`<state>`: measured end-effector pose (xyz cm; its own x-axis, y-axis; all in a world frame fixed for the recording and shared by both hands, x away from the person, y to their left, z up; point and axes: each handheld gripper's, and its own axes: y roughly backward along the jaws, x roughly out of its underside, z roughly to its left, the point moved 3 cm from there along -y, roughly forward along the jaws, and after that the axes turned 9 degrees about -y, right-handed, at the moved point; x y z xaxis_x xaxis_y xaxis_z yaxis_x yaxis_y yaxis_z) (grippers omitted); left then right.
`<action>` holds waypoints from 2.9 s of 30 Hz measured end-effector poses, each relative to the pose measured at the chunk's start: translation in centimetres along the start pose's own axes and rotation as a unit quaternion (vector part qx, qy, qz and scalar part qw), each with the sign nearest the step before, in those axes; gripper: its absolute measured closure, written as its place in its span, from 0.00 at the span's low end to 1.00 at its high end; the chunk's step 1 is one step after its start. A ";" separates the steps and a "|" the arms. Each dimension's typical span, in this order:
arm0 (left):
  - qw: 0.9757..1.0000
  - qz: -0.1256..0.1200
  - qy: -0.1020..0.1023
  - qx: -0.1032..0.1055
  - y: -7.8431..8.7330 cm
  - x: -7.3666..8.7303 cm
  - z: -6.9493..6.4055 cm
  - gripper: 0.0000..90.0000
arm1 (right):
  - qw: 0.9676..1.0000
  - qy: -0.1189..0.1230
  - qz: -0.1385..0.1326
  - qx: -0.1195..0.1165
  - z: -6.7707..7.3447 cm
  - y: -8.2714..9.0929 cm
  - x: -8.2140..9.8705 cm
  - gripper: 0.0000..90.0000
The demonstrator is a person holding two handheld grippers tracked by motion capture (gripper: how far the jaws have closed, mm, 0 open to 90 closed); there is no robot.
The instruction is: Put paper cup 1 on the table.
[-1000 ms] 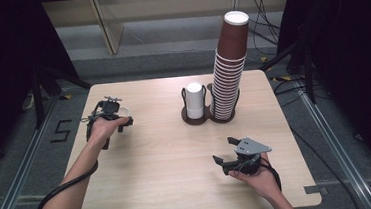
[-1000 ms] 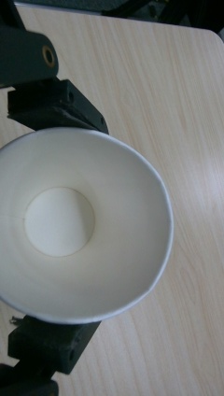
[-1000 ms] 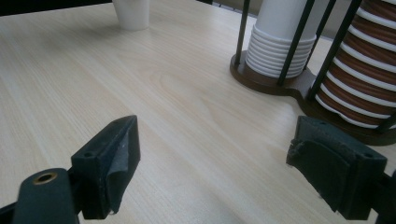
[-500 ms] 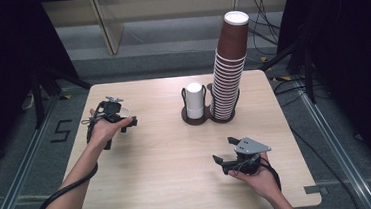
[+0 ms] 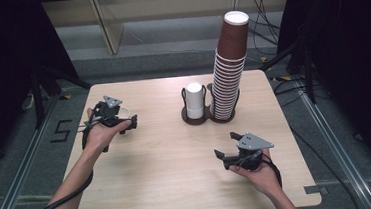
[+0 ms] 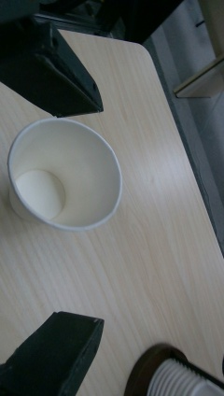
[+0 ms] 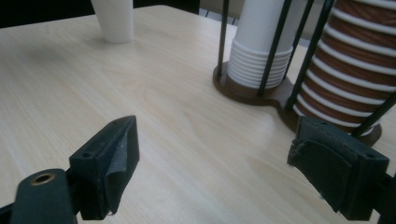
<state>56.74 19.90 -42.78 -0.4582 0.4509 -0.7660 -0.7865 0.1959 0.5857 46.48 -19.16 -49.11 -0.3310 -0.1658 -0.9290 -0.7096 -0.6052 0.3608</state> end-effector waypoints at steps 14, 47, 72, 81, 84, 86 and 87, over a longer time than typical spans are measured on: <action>0.979 -0.172 -0.055 0.092 1.8 -5.8 -7.6 0.00 | 0.997 -0.003 -0.066 0.035 -2.2 1.8 -5.3 0.17; 0.930 -0.283 -0.028 0.232 -3.9 -21.0 -17.4 0.00 | 0.979 -0.034 -0.164 0.120 -8.6 -0.1 -25.7 0.17; 0.930 -0.278 -0.010 0.241 -5.1 -24.3 -17.9 0.08 | 0.980 -0.047 -0.152 0.117 -8.9 -2.5 -27.6 0.18; 0.931 -0.274 -0.010 0.240 -5.3 -24.3 -18.0 0.07 | 0.979 -0.048 -0.158 0.123 -8.8 -2.3 -27.8 0.21; 0.931 -0.273 -0.010 0.240 -5.3 -24.3 -18.0 0.07 | 0.976 -0.051 -0.172 0.124 -8.6 -1.9 -28.4 0.21; 0.931 -0.275 -0.010 0.240 -5.3 -24.3 -18.1 0.07 | 0.975 -0.047 -0.178 0.125 -8.5 -1.5 -28.9 0.22; 0.931 -0.276 -0.009 0.240 -5.3 -24.3 -18.1 0.07 | 0.974 -0.048 -0.181 0.126 -8.4 -1.4 -29.1 0.22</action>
<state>64.50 -7.89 -32.06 -0.0287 0.1809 -0.9831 -0.6223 0.7664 0.1592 62.29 -20.06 -23.30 -0.0784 0.1039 -0.9915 -0.9168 -0.3981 0.0308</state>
